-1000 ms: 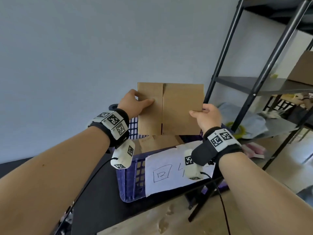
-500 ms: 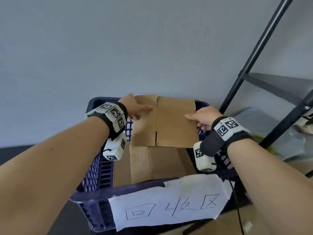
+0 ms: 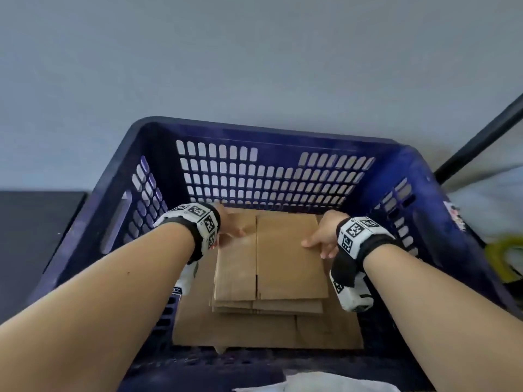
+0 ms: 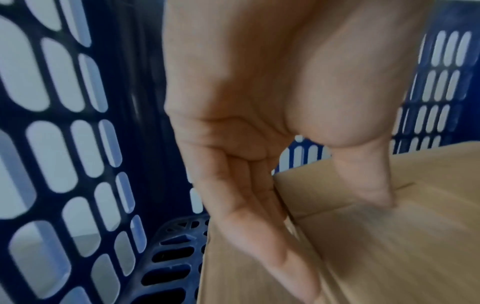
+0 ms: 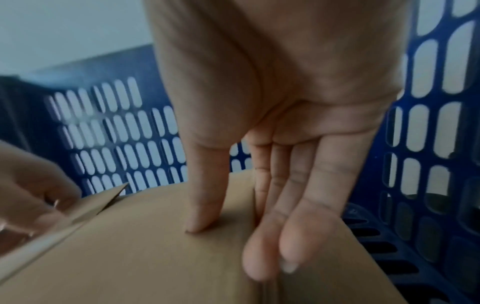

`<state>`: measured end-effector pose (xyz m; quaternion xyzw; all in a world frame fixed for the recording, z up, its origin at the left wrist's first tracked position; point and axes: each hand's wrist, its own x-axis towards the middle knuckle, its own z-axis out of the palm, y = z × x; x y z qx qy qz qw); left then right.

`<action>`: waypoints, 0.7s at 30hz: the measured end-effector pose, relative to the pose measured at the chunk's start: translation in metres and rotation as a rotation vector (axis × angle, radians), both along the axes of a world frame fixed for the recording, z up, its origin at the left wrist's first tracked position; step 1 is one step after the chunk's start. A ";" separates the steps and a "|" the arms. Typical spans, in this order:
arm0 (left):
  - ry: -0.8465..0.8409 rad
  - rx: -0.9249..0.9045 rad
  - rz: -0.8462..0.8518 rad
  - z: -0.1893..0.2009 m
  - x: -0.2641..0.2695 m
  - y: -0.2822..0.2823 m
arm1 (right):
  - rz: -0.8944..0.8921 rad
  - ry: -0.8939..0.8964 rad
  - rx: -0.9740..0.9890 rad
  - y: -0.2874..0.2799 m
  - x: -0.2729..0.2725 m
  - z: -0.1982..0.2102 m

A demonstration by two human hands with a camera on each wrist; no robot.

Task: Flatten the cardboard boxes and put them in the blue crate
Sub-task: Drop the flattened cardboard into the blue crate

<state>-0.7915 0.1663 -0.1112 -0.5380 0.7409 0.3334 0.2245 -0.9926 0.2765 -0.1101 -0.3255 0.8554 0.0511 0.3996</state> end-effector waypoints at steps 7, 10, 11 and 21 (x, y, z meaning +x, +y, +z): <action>-0.228 -0.201 -0.248 -0.008 -0.021 0.010 | 0.393 0.106 0.048 -0.012 0.013 -0.018; -0.157 -0.131 -0.322 -0.013 -0.031 0.010 | 0.519 -0.025 0.064 -0.019 0.028 -0.029; -0.153 -0.080 -0.351 -0.014 -0.033 0.012 | 0.585 0.000 0.085 -0.020 0.031 -0.032; -0.227 -0.076 -0.562 -0.044 -0.038 0.017 | 0.712 0.157 0.219 -0.030 0.038 -0.057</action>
